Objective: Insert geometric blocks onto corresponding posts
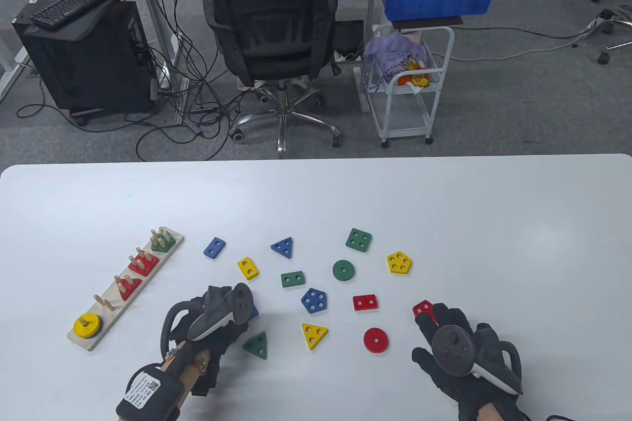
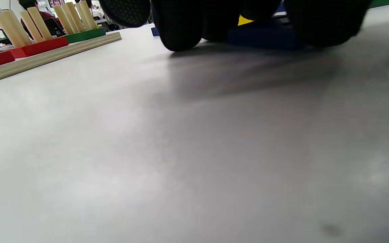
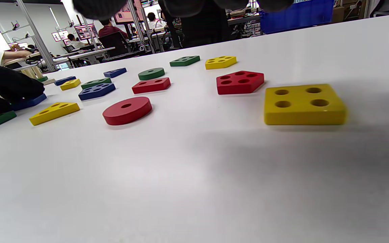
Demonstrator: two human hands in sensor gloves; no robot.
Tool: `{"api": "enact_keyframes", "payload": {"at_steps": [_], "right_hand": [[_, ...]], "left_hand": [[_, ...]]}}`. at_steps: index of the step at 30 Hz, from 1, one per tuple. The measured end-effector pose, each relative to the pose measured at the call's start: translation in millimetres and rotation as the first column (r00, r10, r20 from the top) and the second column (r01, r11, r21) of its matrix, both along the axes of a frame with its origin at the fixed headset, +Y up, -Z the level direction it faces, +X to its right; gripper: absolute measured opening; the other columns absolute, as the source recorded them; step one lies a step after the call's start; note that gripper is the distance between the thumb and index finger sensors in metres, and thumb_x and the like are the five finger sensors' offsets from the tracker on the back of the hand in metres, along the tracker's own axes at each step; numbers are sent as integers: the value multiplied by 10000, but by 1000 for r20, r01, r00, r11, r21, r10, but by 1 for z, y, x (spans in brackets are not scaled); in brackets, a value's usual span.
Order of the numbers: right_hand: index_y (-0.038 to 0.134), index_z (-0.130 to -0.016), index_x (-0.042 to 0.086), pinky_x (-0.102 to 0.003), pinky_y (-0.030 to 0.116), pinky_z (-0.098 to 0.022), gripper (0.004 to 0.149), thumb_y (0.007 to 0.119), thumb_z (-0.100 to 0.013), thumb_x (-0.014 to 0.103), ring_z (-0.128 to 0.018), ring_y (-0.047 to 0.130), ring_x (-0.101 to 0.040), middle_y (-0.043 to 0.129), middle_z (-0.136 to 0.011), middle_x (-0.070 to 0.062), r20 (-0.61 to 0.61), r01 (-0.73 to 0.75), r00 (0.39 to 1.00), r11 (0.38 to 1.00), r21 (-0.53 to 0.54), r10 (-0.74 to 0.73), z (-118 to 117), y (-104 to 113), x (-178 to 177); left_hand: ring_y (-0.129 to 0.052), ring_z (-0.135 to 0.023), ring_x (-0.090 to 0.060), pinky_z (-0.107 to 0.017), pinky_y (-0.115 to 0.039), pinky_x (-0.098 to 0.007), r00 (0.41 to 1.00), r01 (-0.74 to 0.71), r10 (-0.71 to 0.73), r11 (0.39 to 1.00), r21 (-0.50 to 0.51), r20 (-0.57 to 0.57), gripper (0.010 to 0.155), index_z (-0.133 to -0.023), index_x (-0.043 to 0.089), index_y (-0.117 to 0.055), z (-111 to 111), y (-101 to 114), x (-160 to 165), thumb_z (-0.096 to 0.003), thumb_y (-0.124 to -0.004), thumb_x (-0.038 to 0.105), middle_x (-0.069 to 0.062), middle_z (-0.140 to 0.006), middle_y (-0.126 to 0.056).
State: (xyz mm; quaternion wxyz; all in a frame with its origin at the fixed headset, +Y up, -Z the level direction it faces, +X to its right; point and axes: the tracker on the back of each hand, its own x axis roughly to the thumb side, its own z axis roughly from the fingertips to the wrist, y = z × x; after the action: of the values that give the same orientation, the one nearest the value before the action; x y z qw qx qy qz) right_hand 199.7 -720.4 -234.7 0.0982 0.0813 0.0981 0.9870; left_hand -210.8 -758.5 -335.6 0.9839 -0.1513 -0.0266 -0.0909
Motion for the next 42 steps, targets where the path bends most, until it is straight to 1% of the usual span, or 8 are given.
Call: {"api": "enact_keyframes", "payload": {"at_steps": [3,8,12,18,24,29,32,42], "right_hand": [[427,-1068,187,-801,345,-624,664,581,-518,525,-1022,399,-516,345,-1127,-223,2,0,1000,1000,-2,0,0,0,0],[426,-1069,187,-801,345,-625,663,581,-519,525,-1022,399,-516,345,-1127,-222,3,2,1000,1000,2,-2,0,1,0],[426,-1068,186,-801,344,-625,664,581,-518,525,-1022,400,-516,345,-1127,-223,2,5,1000,1000,8,-5,0,1,1],[425,-1069,186,-801,344,-625,667,582,-517,525,-1022,399,-516,345,-1127,-222,10,12,1000,1000,14,-12,0,1,3],[426,-1069,185,-801,345,-626,666,582,-518,525,-1022,399,-516,346,-1126,-223,11,11,1000,1000,13,-11,0,1,3],[427,-1068,186,-801,345,-625,663,581,-519,524,-1022,399,-516,344,-1127,-223,13,11,1000,1000,8,-11,0,1,4],[426,-1069,186,-801,344,-625,666,582,-517,525,-1022,400,-516,346,-1127,-223,14,12,1000,1000,6,-12,-1,1,4],[427,-1069,185,-802,345,-624,666,582,-517,525,-1021,399,-517,345,-1127,-223,16,15,1000,1000,-2,-15,-1,1,4]], "left_hand": [[-810,-1008,-191,-785,-618,-512,999,35,-36,997,67,14,661,-1050,369,-598,1,0,4,-442,-824,493,83,-1119,-730],[-832,-984,-188,-781,-629,-503,999,21,-24,996,87,27,657,-1045,351,-612,2,-1,4,-441,-833,490,60,-1100,-754],[-813,-994,-186,-780,-625,-507,998,-67,64,993,94,28,670,-1048,368,-584,1,7,-3,-439,-826,508,71,-1111,-726],[-751,-1035,-201,-792,-602,-511,968,-210,229,962,174,-103,684,-1060,368,-551,-18,46,-45,-447,-821,506,72,-1133,-678],[-678,-1084,-209,-811,-560,-529,923,-147,228,954,262,-311,686,-1068,383,-520,-44,70,-109,-458,-811,502,89,-1153,-637],[-661,-1095,-201,-820,-544,-532,869,-89,224,948,306,-441,687,-1069,396,-507,-55,70,-148,-460,-808,507,107,-1158,-624],[-664,-1094,-198,-820,-547,-530,840,-69,212,955,290,-499,684,-1066,402,-511,-59,61,-165,-460,-808,509,114,-1160,-624],[-669,-1091,-175,-821,-550,-524,822,33,115,968,248,-557,687,-1062,410,-507,-65,38,-179,-456,-811,515,127,-1155,-625]]}}
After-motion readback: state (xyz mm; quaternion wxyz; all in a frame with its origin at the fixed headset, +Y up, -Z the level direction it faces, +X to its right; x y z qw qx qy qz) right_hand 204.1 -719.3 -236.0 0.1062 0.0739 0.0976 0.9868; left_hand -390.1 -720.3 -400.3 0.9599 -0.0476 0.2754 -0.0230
